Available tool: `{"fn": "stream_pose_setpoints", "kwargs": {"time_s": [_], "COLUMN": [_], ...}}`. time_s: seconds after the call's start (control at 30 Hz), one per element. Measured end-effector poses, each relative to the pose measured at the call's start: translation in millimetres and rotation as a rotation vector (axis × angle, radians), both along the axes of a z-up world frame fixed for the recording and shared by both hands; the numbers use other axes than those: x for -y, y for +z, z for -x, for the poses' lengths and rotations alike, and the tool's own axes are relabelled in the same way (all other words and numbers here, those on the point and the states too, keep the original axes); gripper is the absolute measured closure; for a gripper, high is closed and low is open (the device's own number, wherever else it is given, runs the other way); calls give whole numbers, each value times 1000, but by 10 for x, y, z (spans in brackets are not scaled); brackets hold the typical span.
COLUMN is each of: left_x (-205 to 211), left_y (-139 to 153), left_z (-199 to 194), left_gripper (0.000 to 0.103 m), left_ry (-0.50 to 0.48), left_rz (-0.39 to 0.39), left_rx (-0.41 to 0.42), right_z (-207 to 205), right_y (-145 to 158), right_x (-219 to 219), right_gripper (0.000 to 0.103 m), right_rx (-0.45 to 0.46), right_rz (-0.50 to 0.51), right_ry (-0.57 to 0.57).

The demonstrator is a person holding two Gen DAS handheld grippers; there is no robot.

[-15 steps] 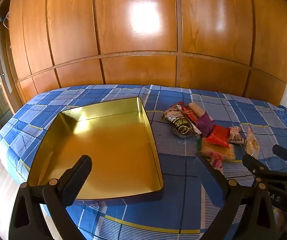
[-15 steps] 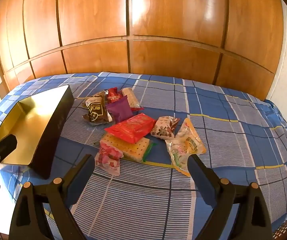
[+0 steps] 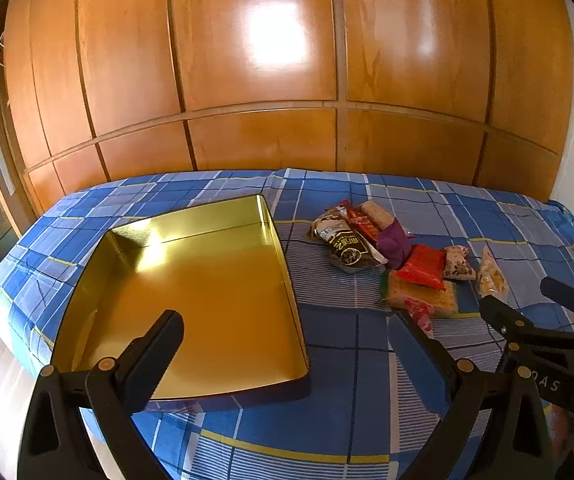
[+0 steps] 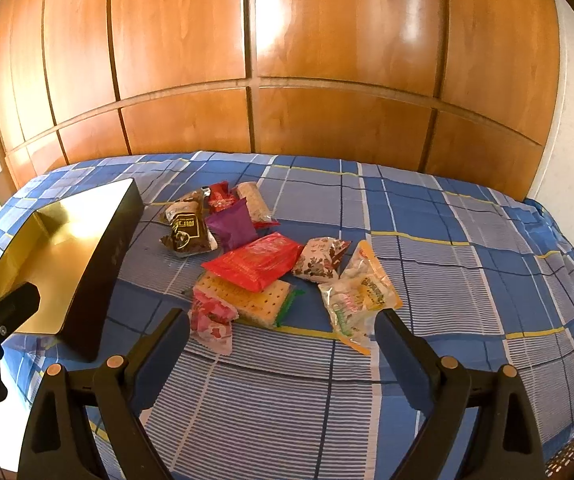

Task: Organize snacks
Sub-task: 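Move the left tool toward the snack pile beside the gold tray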

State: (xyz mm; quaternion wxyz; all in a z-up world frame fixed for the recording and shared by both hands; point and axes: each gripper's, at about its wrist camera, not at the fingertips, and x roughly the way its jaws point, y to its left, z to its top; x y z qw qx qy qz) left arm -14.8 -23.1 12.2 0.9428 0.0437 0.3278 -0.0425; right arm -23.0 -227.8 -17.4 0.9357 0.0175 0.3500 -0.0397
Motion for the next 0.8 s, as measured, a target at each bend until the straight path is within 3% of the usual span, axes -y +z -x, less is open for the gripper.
{"fn": "stream_pose_setpoints", "kwargs": {"time_s": [0.23, 0.37, 0.8], "left_x": [64, 86, 195], "left_y": [6, 20, 38], "left_z": [18, 16, 17], "left_gripper": [0, 0, 0], "left_ry": [-24, -32, -64], "left_rz": [-10, -13, -25], "left_rx": [-2, -2, -1], "right_z": [8, 38, 55], "right_y": [-9, 15, 26], "right_x": [49, 77, 175], "right_gripper": [8, 8, 8], "right_rx": [-3, 53, 34], "right_rz": [-12, 25, 18], "right_ry": [-13, -21, -45]}}
